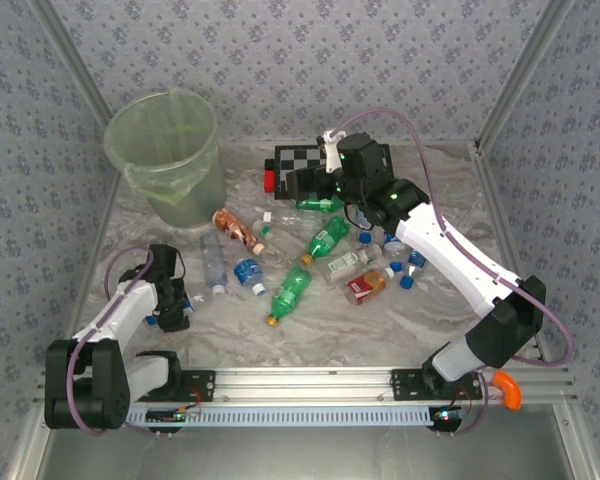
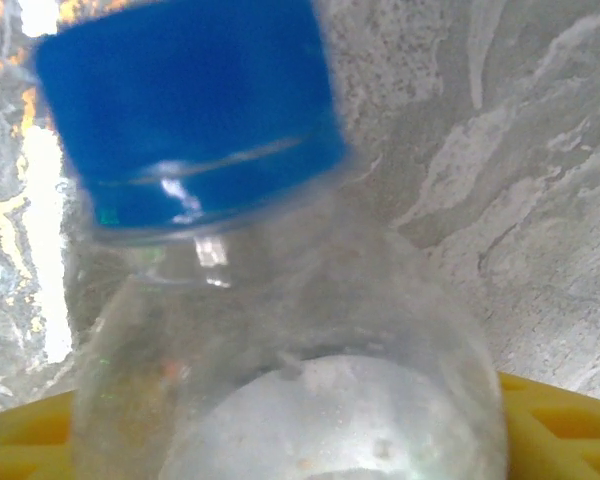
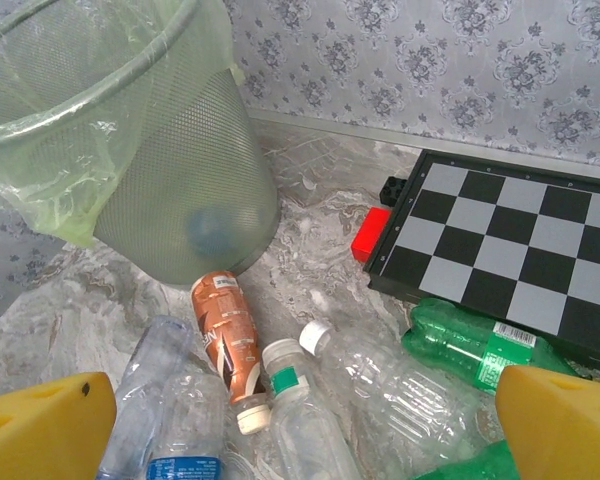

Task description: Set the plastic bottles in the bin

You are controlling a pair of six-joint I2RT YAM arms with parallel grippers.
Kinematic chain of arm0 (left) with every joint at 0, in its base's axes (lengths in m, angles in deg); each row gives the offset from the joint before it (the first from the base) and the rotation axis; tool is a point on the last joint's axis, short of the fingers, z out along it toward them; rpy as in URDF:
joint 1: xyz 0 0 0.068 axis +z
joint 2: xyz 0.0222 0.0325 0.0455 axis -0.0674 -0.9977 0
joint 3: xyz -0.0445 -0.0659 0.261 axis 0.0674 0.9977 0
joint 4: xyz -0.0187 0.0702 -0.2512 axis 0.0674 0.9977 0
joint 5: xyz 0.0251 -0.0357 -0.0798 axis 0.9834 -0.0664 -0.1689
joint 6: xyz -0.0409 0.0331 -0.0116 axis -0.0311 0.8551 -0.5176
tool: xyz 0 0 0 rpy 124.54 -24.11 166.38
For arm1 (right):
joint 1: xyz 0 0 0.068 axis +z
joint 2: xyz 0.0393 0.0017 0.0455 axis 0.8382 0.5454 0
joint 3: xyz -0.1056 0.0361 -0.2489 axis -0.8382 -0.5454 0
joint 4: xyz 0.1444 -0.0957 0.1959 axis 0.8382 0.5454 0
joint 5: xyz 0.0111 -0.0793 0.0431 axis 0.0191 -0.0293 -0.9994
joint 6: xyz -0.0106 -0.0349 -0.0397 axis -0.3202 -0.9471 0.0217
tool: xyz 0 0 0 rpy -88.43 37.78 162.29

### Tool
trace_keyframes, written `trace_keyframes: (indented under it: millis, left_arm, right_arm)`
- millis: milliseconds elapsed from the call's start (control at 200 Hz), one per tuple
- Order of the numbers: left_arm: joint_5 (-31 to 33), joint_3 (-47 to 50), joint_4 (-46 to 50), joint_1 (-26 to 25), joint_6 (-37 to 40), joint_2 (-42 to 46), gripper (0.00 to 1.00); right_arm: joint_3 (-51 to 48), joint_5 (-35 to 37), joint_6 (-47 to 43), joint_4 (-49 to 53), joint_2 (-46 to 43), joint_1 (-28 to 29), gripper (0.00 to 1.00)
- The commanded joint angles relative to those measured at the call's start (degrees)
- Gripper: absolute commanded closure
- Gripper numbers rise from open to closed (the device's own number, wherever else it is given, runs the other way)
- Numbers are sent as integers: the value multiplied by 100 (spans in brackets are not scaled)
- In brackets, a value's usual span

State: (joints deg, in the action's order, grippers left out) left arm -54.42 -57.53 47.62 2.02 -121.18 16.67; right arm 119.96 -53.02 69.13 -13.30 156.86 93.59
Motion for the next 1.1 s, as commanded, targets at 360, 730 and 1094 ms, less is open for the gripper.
trace_keyframes:
  millis: [360,730,1094]
  left_arm:
    - [385,-349,253,132,453,890,42]
    - [681,-1328,480,128,1235,1628,43]
    - [2048,-3346,458,-842,3247,1283,43]
  right_arm:
    - [199,25,-33,99,76,-35,1]
    - [275,-73,-2,65,105,-4,1]
    - [453,-75,-37,142,186,96,1]
